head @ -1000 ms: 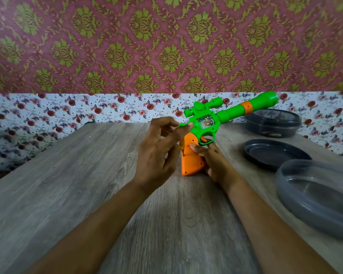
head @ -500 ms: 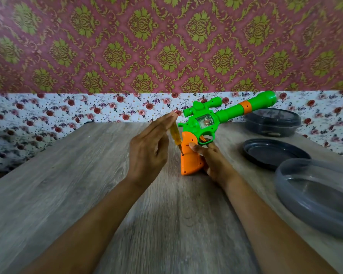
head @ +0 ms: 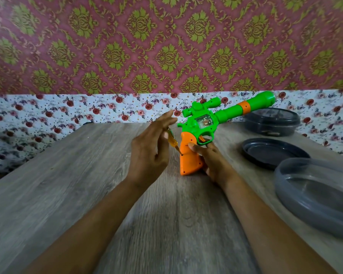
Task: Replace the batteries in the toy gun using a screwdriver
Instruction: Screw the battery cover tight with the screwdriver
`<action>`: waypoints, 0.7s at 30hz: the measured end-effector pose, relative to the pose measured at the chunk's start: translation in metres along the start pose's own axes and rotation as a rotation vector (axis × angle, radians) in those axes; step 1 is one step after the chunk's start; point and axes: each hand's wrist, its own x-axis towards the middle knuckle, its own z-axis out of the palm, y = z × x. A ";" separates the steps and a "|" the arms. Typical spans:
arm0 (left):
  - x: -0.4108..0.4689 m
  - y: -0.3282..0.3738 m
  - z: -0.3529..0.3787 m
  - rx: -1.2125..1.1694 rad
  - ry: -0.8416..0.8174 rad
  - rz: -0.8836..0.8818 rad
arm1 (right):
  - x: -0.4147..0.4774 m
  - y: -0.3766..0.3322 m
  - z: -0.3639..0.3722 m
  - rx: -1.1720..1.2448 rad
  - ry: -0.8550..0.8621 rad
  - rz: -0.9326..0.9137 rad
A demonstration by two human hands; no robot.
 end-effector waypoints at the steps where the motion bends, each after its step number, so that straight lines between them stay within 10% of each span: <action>1: 0.000 0.000 0.000 0.009 -0.021 0.012 | 0.000 0.000 0.000 -0.004 -0.007 -0.005; 21: -0.002 -0.002 0.008 0.027 -0.040 0.074 | 0.000 0.001 0.000 0.006 -0.005 0.002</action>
